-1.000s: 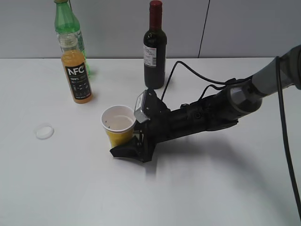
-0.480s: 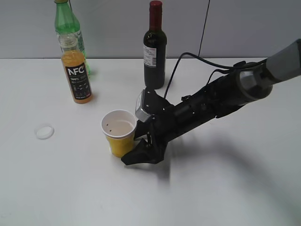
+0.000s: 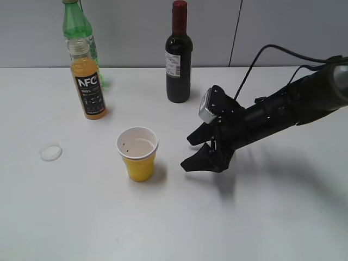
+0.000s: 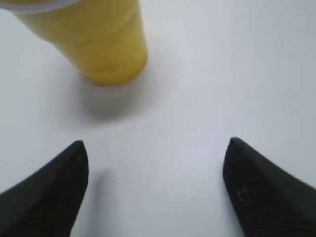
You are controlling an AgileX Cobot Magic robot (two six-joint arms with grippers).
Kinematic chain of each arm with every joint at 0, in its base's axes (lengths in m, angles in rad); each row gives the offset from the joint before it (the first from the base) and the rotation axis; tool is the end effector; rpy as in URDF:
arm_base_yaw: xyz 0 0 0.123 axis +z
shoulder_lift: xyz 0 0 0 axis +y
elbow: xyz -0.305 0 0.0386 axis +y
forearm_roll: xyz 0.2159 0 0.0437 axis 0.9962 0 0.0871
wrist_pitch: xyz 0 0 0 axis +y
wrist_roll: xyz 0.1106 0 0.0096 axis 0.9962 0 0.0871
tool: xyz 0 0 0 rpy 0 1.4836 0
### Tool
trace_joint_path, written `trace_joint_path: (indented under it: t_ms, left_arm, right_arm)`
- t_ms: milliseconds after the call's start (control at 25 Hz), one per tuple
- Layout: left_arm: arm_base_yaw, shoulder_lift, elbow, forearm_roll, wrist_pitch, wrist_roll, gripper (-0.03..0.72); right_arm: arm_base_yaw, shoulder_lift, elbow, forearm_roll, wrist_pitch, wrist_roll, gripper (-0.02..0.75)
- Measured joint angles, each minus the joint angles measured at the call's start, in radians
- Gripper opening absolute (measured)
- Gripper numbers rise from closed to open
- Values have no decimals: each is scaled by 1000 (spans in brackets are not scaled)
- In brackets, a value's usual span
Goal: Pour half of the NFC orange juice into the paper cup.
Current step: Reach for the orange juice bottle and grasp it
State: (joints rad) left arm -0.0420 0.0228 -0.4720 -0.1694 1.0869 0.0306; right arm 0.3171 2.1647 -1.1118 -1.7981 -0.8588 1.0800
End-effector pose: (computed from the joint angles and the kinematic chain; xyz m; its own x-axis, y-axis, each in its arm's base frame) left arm -0.0353 -0.0151 0.2447 -0.5252 -0.0262 -0.8506 0.1436 0.9825 -0.1189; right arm 0.3291 0.1941 0.1178 -0.2689 -0.6132 -0.7428 -0.9631 0.1630 0.2141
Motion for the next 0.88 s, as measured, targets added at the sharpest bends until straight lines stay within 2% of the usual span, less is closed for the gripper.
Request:
trace_joint_path:
  t_ms: [160, 320, 680, 760, 880]
  left_arm:
    - [0, 0, 0, 0, 0, 0, 590]
    - [0, 0, 0, 0, 0, 0, 590]
    - [0, 0, 0, 0, 0, 0, 590]
    - [0, 0, 0, 0, 0, 0, 590]
    - [0, 0, 0, 0, 0, 0, 590]
  right_arm:
    - [-11, -73, 11, -3, 65, -13, 633]
    - [-11, -150, 11, -3, 204, -16, 629]
    - [-13, -314, 14, 7, 621, 93, 613]
    - [-13, -345, 14, 63, 728, 114, 612]
    - [-13, -392, 14, 223, 897, 73, 599]
